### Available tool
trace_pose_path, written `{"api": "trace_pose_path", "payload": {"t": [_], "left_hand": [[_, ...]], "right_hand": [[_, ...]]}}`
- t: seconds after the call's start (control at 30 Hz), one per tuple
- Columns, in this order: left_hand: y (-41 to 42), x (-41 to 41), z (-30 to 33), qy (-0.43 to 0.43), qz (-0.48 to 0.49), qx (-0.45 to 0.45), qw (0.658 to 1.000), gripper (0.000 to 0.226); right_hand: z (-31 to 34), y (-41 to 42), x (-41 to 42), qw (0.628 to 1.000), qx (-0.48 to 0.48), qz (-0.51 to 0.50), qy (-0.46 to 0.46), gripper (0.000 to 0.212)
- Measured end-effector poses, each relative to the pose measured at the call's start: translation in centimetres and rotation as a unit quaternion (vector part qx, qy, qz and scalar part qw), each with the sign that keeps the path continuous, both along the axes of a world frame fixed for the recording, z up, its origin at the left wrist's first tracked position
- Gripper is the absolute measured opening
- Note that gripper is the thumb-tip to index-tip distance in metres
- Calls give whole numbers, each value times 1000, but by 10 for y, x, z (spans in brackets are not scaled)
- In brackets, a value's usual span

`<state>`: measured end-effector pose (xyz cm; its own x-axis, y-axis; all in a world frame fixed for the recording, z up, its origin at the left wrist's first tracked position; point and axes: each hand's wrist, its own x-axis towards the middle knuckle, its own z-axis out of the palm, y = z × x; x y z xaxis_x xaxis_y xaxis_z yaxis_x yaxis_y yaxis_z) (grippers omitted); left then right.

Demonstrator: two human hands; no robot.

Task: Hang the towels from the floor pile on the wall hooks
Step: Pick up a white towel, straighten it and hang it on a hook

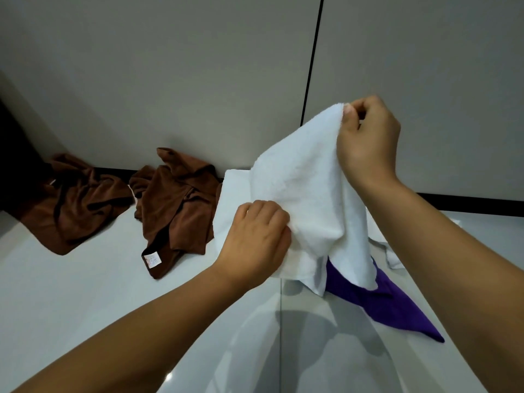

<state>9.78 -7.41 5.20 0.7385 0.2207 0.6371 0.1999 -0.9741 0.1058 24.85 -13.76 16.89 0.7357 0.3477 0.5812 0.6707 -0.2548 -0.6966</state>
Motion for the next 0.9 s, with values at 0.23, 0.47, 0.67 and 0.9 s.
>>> {"api": "trace_pose_path", "payload": {"t": [0.23,0.47,0.67,0.9], "left_hand": [[10,8,23,-120,103,-436,886,12],[32,10,42,-120,112,-347,923,14],[42,12,49,-149,123,-293,937,19],[40,20,68,-113,81,-225,964,37]], "right_hand": [[-33,-1,2,991,-132,24,8,18],[-70,-6,-3,964,-254,63,40,20],[-50,5,-34,941,-113,257,189,12],[-57,18,-50,941,-180,229,172,16]]}}
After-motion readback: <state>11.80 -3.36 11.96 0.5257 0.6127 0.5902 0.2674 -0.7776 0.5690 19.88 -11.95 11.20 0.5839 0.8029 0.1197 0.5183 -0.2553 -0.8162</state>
